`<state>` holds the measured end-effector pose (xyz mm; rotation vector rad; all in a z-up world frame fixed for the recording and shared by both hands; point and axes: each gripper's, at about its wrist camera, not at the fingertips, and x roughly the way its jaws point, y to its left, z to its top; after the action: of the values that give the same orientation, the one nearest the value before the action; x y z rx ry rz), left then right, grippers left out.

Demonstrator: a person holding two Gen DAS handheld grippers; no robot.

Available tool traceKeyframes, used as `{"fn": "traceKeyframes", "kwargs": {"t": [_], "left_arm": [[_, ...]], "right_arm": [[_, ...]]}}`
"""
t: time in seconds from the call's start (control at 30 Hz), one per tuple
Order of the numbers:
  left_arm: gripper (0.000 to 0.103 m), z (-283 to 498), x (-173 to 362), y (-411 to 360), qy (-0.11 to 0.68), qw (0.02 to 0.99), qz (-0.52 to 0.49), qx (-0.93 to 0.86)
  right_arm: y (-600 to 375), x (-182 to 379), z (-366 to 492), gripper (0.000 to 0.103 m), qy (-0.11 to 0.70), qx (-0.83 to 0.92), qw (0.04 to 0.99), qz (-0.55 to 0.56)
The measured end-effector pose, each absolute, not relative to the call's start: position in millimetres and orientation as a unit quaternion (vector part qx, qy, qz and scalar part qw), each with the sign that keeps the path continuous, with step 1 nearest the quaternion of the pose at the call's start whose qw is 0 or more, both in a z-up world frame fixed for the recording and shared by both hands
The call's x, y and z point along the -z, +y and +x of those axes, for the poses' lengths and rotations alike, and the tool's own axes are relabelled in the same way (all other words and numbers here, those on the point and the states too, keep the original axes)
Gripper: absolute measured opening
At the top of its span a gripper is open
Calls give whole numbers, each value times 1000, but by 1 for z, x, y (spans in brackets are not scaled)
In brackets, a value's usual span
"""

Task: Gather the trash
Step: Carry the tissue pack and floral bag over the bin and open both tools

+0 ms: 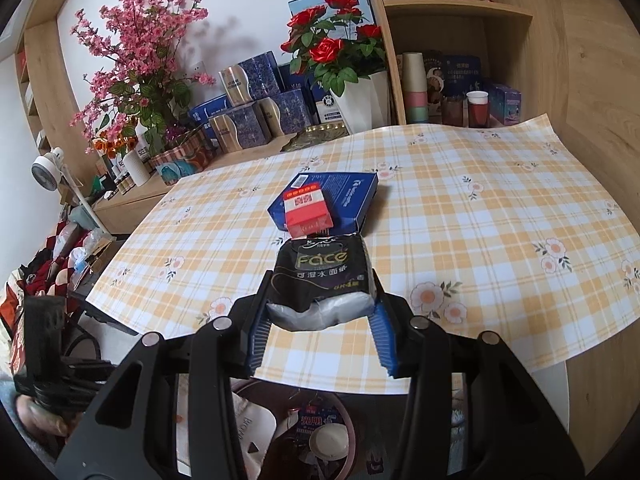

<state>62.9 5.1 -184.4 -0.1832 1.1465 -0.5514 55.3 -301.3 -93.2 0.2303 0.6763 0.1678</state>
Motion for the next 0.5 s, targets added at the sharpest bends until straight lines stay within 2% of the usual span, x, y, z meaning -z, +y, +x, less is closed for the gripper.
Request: {"fn": "traceKeyframes", "kwargs": {"t": [0.4, 0.43, 0.5], "left_arm": [[35, 79, 215, 0, 568, 783, -85, 238], [37, 79, 216, 0, 567, 783, -89, 240], [51, 81, 216, 2, 561, 786, -99, 241]], "right_arm": [[-305, 108, 55, 46, 346, -81, 927, 123], [-305, 109, 55, 46, 347, -81, 926, 124], [-306, 111, 55, 46, 349, -80, 925, 127]]}}
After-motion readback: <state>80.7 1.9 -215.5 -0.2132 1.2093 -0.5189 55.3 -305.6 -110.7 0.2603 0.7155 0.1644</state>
